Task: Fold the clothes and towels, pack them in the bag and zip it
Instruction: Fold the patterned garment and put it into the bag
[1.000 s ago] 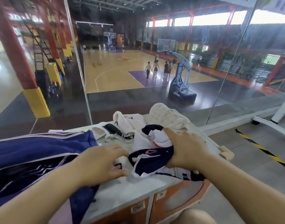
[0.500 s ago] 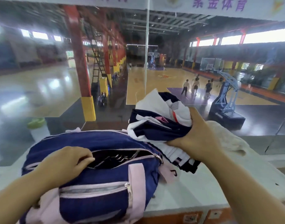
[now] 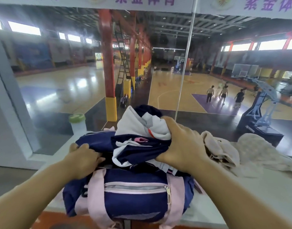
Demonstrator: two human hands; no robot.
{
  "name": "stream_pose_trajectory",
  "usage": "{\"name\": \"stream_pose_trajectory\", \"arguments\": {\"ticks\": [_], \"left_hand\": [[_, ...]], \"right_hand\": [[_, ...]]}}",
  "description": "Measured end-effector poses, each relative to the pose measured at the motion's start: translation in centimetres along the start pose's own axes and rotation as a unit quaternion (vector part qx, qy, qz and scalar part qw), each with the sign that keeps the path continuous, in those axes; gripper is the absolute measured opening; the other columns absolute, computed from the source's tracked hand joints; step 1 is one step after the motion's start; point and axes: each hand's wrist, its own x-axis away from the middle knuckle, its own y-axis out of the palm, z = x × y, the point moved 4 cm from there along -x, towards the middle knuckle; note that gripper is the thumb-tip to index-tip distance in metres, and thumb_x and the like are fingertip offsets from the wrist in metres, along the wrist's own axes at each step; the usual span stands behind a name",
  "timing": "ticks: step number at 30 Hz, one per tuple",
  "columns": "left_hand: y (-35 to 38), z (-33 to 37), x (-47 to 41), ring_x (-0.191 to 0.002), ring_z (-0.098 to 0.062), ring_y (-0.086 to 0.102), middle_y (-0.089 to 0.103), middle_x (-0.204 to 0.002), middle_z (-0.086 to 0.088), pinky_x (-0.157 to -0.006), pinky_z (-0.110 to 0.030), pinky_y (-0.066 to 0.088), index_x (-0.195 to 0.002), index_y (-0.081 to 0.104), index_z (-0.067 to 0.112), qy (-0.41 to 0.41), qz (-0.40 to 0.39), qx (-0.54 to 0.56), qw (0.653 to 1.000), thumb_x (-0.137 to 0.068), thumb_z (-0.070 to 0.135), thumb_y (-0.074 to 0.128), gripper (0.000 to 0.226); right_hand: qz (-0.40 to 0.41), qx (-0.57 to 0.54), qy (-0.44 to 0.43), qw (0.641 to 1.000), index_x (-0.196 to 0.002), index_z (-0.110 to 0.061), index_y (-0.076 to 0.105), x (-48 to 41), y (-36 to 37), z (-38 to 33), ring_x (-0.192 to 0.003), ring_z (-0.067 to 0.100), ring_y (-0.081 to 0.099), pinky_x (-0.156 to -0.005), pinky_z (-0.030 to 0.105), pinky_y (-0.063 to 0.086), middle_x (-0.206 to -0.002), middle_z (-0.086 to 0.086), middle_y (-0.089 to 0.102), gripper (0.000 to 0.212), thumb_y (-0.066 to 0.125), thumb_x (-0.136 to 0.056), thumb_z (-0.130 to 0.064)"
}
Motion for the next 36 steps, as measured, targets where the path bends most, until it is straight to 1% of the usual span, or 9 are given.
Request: {"name": "stream_pose_trajectory", "arguments": {"ticks": [3, 5, 9, 13, 19, 23, 25, 32, 36], "left_hand": [[-1.4, -0.8, 0.1, -0.107, -0.014, 0.057, 0.066, -0.106, 0.011, -0.087, -0.036, 0.03, -0.113, 0.052, 0.035, -0.017, 0.07, -0.023, 0.997, -0.089, 0.043, 0.04, 0.028], [-2.1, -1.5, 0.4, -0.106, -0.014, 0.059, 0.066, -0.109, 0.012, -0.087, -0.035, 0.035, -0.119, 0.044, 0.041, -0.033, 0.091, -0.005, 0.995, -0.08, 0.057, 0.046, 0.042], [-2.1, -2.3, 0.3, -0.101, -0.016, 0.056, 0.062, -0.104, 0.015, -0.084, -0.038, 0.038, -0.121, 0.031, 0.046, -0.035, 0.059, 0.009, 0.998, -0.067, 0.067, 0.05, 0.061], [-2.3, -2.9, 0.2, -0.1, -0.018, 0.04, 0.038, -0.094, 0.017, -0.085, -0.041, 0.039, -0.112, 0.031, 0.041, -0.021, 0.015, 0.062, 0.998, -0.061, 0.068, 0.059, 0.064], [-3.6, -3.2, 0.7, -0.099, -0.018, 0.027, 0.026, -0.097, 0.017, -0.084, -0.04, 0.042, -0.117, 0.023, 0.037, 0.012, -0.048, 0.107, 0.993, -0.052, 0.068, 0.067, 0.084], [-3.7, -2.9, 1.1, -0.11, -0.02, 0.03, 0.034, -0.121, 0.011, -0.093, -0.035, 0.041, -0.131, 0.022, 0.029, 0.034, -0.049, 0.135, 0.989, -0.054, 0.059, 0.074, 0.097], [-3.6, -2.5, 1.1, -0.107, -0.02, 0.034, 0.034, -0.117, 0.009, -0.091, -0.03, 0.037, -0.124, 0.025, 0.029, 0.053, -0.037, 0.15, 0.987, -0.052, 0.058, 0.074, 0.092], [-2.7, -3.3, 0.2, -0.096, -0.016, 0.041, 0.038, -0.101, 0.012, -0.089, -0.036, 0.046, -0.105, 0.033, 0.034, 0.077, 0.013, 0.175, 0.981, -0.04, 0.063, 0.074, 0.082], [-2.7, -4.1, 0.2, -0.092, -0.012, 0.041, 0.042, -0.096, 0.015, -0.086, -0.035, 0.046, -0.096, 0.036, 0.035, 0.072, 0.015, 0.192, 0.979, -0.043, 0.058, 0.075, 0.069]], "right_hand": [[-0.005, 0.04, -0.047, 0.998, -0.127, -0.037, 0.037, -0.3, 1.1, -1.0, -0.089, 0.022, 0.061, -0.076, 0.038, 0.048, -0.095, -0.007, 0.065, 0.08, 0.068, -0.057, -0.061], [-0.005, 0.074, -0.08, 0.994, -0.126, -0.035, 0.038, -0.6, 2.0, -1.6, -0.087, 0.023, 0.062, -0.073, 0.038, 0.046, -0.093, -0.009, 0.064, 0.081, 0.068, -0.056, -0.063], [-0.01, 0.152, -0.135, 0.979, -0.121, -0.033, 0.042, -1.2, 3.9, -3.0, -0.081, 0.025, 0.064, -0.066, 0.037, 0.04, -0.088, -0.008, 0.065, 0.081, 0.071, -0.049, -0.056], [-0.05, 0.192, -0.17, 0.965, -0.118, -0.034, 0.038, -1.3, 5.8, -4.0, -0.077, 0.028, 0.063, -0.067, 0.041, 0.043, -0.086, -0.002, 0.065, 0.084, 0.074, -0.044, -0.048], [-0.187, 0.256, -0.182, 0.931, -0.135, -0.032, 0.029, -1.4, 7.2, -4.4, -0.102, 0.031, 0.051, -0.088, 0.046, 0.032, -0.113, 0.009, 0.053, 0.073, 0.068, -0.074, -0.035], [-0.194, 0.323, -0.172, 0.91, -0.128, -0.03, 0.039, -2.7, 6.9, -4.3, -0.101, 0.03, 0.054, -0.081, 0.044, 0.031, -0.111, 0.008, 0.056, 0.054, 0.062, -0.08, -0.031], [-0.192, 0.345, -0.193, 0.898, -0.124, -0.028, 0.042, -3.4, 6.6, -5.1, -0.096, 0.029, 0.056, -0.074, 0.043, 0.028, -0.107, 0.005, 0.058, 0.049, 0.061, -0.079, -0.03], [-0.158, 0.21, -0.224, 0.938, -0.121, -0.025, 0.038, -4.6, 8.7, -9.7, -0.093, 0.032, 0.055, -0.07, 0.042, 0.026, -0.104, 0.007, 0.057, 0.066, 0.069, -0.069, -0.053], [-0.177, 0.117, -0.21, 0.954, -0.114, -0.021, 0.039, -4.9, 12.5, -11.0, -0.091, 0.035, 0.056, -0.069, 0.041, 0.032, -0.103, 0.007, 0.058, 0.059, 0.071, -0.069, -0.041]]}}
